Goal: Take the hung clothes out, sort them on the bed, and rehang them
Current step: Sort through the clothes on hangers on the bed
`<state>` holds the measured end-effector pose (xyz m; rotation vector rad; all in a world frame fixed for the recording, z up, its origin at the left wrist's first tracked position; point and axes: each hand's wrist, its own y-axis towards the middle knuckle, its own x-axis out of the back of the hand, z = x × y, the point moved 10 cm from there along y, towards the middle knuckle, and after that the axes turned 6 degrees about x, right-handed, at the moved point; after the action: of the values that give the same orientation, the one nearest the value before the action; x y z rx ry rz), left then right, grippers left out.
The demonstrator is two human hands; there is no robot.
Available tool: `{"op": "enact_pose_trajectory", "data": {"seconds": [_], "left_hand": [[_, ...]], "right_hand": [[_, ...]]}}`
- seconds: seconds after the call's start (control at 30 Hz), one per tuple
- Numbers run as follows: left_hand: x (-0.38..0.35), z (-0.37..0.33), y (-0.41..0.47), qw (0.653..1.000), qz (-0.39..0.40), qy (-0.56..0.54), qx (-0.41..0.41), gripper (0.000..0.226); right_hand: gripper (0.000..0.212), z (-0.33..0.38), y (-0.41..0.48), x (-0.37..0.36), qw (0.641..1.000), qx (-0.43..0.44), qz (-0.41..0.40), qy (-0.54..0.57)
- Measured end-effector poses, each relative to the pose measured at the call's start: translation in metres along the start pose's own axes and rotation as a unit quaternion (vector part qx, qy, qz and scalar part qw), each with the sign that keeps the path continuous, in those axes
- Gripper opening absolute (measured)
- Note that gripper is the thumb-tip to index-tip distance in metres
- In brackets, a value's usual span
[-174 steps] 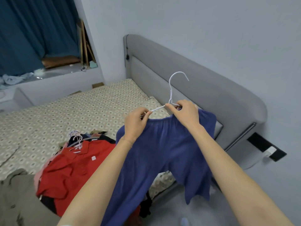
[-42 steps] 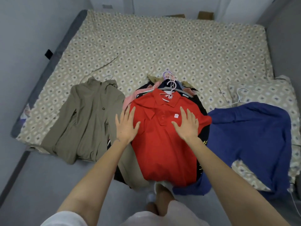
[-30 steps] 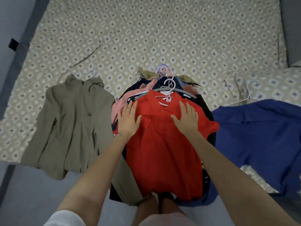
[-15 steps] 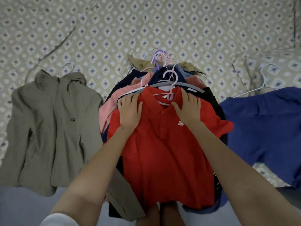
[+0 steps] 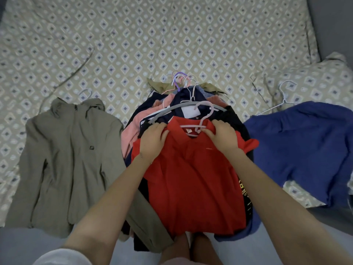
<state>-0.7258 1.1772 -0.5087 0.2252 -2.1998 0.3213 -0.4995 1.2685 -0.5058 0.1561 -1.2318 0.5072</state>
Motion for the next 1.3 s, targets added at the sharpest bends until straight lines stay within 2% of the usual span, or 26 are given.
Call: {"op": "enact_pose_trajectory", "data": {"seconds": [0.3,0.5,0.77,0.97,1.17,1.3], "left_hand": [[0.064,-0.042,-0.094,0.999,-0.026,0.028,-0.005,0.05],[0.097,-0.062,-0.207,0.993,-0.098,0.066,0.018,0.023],[0.142,-0.098,-0.359,0.978,-0.193,0.041,0.061,0.021],[0.195,-0.089,-0.433,0.963,-0.251,-0.011,0.101,0.02],[0.257,-0.073,-0.499,0.942,-0.32,-0.049,0.089,0.016],[0.301,-0.048,-0.539,0.93,-0.351,-0.055,0.094,0.022]], "right_hand": [[0.052,0.029,-0.101,0.067,0.996,-0.032,-0.028,0.082],[0.057,0.059,-0.195,0.093,0.995,0.0,-0.047,0.083],[0.062,0.099,-0.309,0.149,0.993,0.051,-0.089,0.066],[0.059,0.16,-0.359,0.188,0.985,0.104,-0.125,0.064],[0.059,0.233,-0.399,0.221,0.966,0.168,-0.193,0.045],[0.062,0.289,-0.416,0.221,0.957,0.2,-0.203,0.053]]}}
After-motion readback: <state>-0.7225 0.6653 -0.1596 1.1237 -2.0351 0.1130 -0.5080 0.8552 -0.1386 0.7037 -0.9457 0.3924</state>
